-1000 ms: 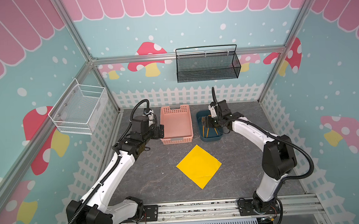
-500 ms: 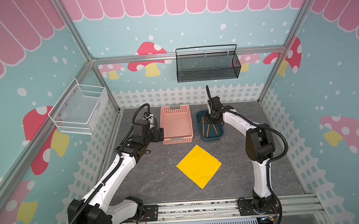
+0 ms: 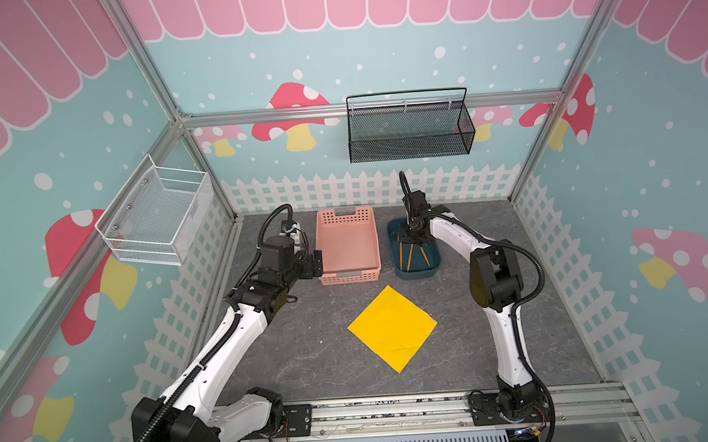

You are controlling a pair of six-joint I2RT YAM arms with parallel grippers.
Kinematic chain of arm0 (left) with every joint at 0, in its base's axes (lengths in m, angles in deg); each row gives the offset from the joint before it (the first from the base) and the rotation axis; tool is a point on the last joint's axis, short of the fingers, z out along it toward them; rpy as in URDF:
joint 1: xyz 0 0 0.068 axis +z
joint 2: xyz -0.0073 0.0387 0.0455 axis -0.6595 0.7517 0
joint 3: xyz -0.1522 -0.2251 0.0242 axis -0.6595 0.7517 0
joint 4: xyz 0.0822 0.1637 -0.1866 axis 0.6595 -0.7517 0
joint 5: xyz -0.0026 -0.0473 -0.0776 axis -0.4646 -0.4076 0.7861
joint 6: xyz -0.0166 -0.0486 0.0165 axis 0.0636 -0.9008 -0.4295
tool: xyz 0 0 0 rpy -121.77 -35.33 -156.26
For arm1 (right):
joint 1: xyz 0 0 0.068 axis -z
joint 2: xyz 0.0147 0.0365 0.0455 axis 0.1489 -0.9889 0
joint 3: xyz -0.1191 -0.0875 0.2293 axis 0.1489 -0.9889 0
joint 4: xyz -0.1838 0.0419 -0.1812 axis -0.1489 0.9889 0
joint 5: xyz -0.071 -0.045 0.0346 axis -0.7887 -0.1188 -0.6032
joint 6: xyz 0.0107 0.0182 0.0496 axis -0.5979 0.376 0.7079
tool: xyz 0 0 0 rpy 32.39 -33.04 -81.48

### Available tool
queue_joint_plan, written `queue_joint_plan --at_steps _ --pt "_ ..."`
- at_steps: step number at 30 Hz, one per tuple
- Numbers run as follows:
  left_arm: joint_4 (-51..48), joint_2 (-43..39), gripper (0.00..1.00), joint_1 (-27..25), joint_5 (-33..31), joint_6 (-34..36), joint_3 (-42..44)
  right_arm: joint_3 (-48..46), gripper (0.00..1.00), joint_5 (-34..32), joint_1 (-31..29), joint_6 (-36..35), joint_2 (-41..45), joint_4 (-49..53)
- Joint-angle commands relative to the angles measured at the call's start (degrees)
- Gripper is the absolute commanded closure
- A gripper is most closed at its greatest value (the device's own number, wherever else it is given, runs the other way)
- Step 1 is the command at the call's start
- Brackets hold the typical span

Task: Place the utensils on the paper napkin and roll it up
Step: 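Lower the right gripper and grasp the yellow spoon handle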

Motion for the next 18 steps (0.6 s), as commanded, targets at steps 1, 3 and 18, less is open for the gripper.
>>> queue_joint_plan --at_steps 1,3,18 --pt "0.86 -0.79 0.03 -0.07 0.81 -0.51 0.75 2.81 0.78 -1.52 -0.08 0.57 -1.97 2.85" --pt "0.7 -0.65 0.03 -0.09 0.81 -0.47 0.62 4.28 0.78 -2.29 -0.08 0.33 -2.8 3.96" --pt "0.64 -0.34 0.03 0.0 0.83 -0.11 0.64 7.32 0.79 -2.19 3.38 -5.81 -4.84 7.64"
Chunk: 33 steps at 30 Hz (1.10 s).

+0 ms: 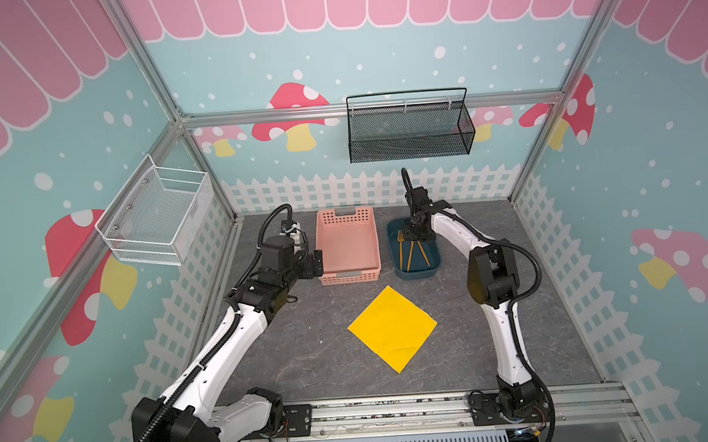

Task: Place the utensils on the paper napkin and roll it up
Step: 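Lower the right gripper and grasp the yellow spoon handle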

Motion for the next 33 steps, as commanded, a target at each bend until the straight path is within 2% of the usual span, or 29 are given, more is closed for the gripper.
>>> queue_joint_plan --at_steps 1,19,33 --pt "0.65 -0.34 0.03 -0.06 0.41 0.09 0.62 1.2 0.78 0.56 1.27 -2.54 -2.1 2.3" --pt "0.63 0.62 0.03 -0.09 0.14 0.67 0.62 5.47 0.79 3.8 3.49 -6.45 -7.12 3.53" --pt "1.07 -0.07 0.03 -0.07 -1.16 1.01 0.97 8.29 0.81 2.43 3.54 -7.85 -10.01 5.54"
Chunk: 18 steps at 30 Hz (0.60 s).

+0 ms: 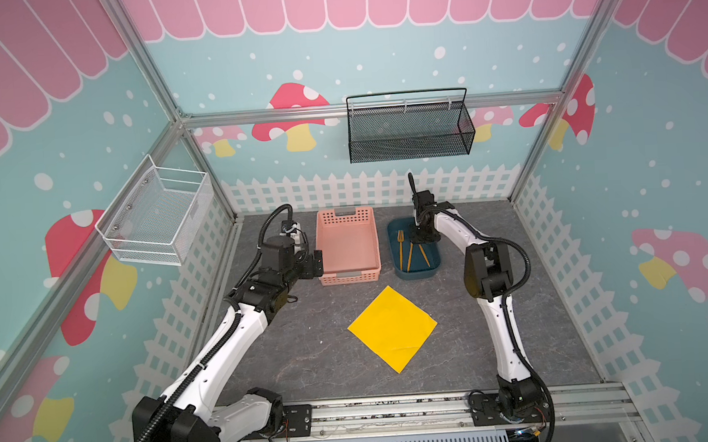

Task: Place the utensils on the paper napkin and roll it up
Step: 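Lower the right gripper and grasp the yellow spoon handle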

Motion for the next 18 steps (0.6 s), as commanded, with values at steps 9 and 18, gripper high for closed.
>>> queue_joint_plan --at_steps 9,18 --pt "0.76 -0.67 0.03 -0.08 -0.94 1.01 1.0 1.11 0.84 -1.04 0.33 -2.01 -1.54 3.05" --pt "0.77 -0.84 0.03 -0.11 -0.91 1.12 0.99 1.19 0.9 -0.89 0.26 -1.31 1.12 3.28"
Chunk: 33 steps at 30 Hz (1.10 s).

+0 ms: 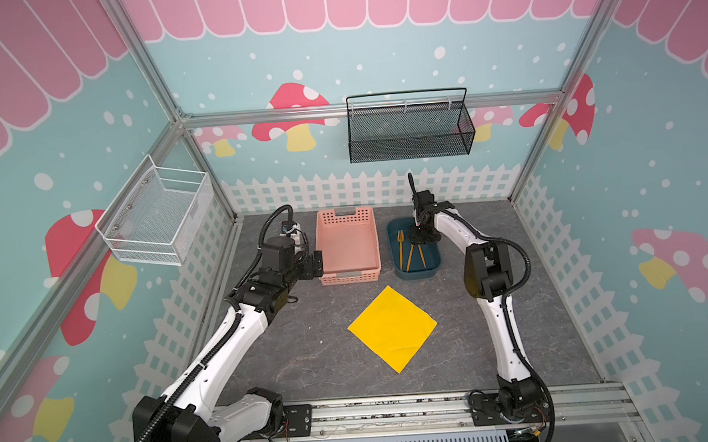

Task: Place the utensils on the paper napkin and roll it up
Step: 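Lower the right gripper and grasp the yellow spoon handle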

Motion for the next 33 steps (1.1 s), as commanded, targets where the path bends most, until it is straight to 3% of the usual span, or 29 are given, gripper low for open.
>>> queue_joint_plan --at_steps 1,13,33 --pt "0.54 -0.82 0.03 -0.02 -0.7 1.03 0.67 1.04 0.91 -0.76 0.32 -0.33 1.49 2.18" --pt "0.6 -1.95 0.03 -0.06 -0.43 0.95 0.85 1.04 0.97 -0.43 0.02 0.15 5.41 3.04" --pt "0.54 -2.73 0.03 -0.1 -0.25 0.85 0.93 5.56 0.97 -1.7 -0.47 0.43 8.62 6.22"
